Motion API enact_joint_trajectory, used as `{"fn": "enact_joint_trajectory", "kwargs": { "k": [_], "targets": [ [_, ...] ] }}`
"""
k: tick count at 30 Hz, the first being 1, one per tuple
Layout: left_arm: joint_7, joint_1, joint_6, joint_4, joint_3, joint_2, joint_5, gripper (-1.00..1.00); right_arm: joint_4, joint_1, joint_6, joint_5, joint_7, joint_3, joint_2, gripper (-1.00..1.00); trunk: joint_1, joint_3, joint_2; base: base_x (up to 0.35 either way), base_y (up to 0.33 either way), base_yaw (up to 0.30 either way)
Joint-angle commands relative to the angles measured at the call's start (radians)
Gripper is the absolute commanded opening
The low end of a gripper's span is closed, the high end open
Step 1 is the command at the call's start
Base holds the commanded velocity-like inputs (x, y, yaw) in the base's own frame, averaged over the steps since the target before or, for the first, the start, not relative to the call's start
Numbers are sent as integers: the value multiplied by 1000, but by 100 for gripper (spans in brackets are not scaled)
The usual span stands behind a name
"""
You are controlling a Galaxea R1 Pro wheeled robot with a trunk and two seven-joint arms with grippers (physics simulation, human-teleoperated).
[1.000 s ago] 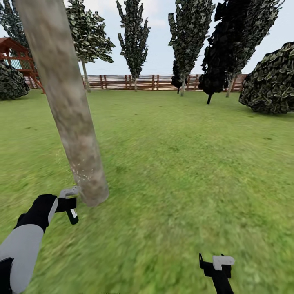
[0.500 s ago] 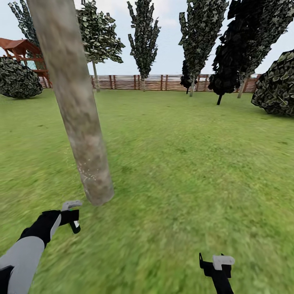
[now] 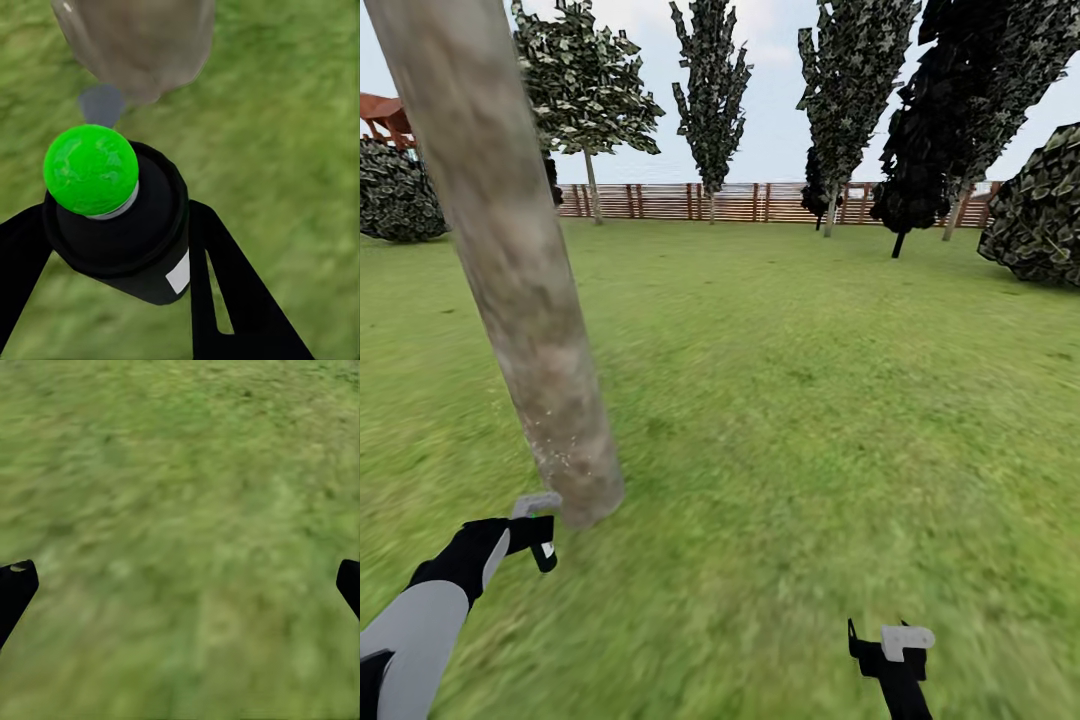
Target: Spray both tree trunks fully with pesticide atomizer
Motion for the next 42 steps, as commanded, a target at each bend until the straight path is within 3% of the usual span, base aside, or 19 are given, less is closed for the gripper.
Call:
{"fn": "enact_joint_trajectory", "kwargs": {
  "k": [1, 13, 34, 38, 42],
  "targets": [
    [-9, -1, 5, -3, 9, -1, -9, -100, 1, -1, -3, 11, -7, -4, 0, 100, 0, -1, 0, 163, -160, 0],
    [-1, -1, 4, -2, 5, -7, -7, -100, 1, -1, -3, 11, -7, -3, 0, 100, 0, -1, 0, 36, -266, 214],
    [8, -1, 4, -3, 10, -3, -6, -100, 1, -1, -2, 11, -7, -3, 0, 100, 0, -1, 0, 66, -273, 53],
    [76, -1, 4, -3, 8, -5, -2, -100, 1, -1, -3, 11, -7, -3, 0, 100, 0, -1, 0, 0, -273, 274],
    [91, -1, 3, -2, 8, -6, 1, -100, 1, -1, -3, 11, -7, -3, 0, 100, 0, -1, 0, 33, -270, 271]
  ]
}}
